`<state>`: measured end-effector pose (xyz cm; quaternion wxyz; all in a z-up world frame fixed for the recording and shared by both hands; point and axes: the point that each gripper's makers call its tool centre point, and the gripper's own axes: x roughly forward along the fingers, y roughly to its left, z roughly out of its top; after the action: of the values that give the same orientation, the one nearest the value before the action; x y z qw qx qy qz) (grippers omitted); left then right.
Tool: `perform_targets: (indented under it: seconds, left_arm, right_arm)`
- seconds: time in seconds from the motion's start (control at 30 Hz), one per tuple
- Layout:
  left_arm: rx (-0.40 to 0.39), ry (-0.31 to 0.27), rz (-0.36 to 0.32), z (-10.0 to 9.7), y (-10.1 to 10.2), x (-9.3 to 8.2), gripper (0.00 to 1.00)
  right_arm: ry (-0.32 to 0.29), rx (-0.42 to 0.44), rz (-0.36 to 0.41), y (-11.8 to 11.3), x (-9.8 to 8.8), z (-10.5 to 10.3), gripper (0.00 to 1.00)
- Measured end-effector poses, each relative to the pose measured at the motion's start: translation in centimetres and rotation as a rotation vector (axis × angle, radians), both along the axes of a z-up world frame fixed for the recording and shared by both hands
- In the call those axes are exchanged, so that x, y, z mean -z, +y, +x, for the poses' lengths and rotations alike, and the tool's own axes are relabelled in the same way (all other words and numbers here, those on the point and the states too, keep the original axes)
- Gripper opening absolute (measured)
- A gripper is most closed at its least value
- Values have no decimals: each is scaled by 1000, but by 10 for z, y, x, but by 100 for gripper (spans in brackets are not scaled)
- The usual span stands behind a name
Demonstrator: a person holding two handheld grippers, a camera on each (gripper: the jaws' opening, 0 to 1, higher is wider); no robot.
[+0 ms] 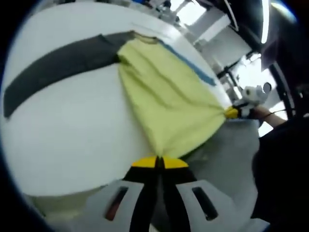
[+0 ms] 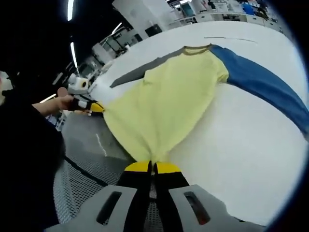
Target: Fold the garment on the visible template until the final outline fits inside the template.
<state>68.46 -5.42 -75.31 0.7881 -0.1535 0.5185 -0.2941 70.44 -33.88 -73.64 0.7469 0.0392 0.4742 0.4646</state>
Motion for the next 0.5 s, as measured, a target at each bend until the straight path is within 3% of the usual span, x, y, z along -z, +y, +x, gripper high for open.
perform_targets:
  seconds: [0.13,0.5]
  left_arm:
    - [8,18,11,-4,2,9,0]
    - [2,27,5,-6,0,5,0]
  right_arm:
    - [20,-12,-27,0,5,0,3]
    - [92,23,-56,-4,9,-1,2]
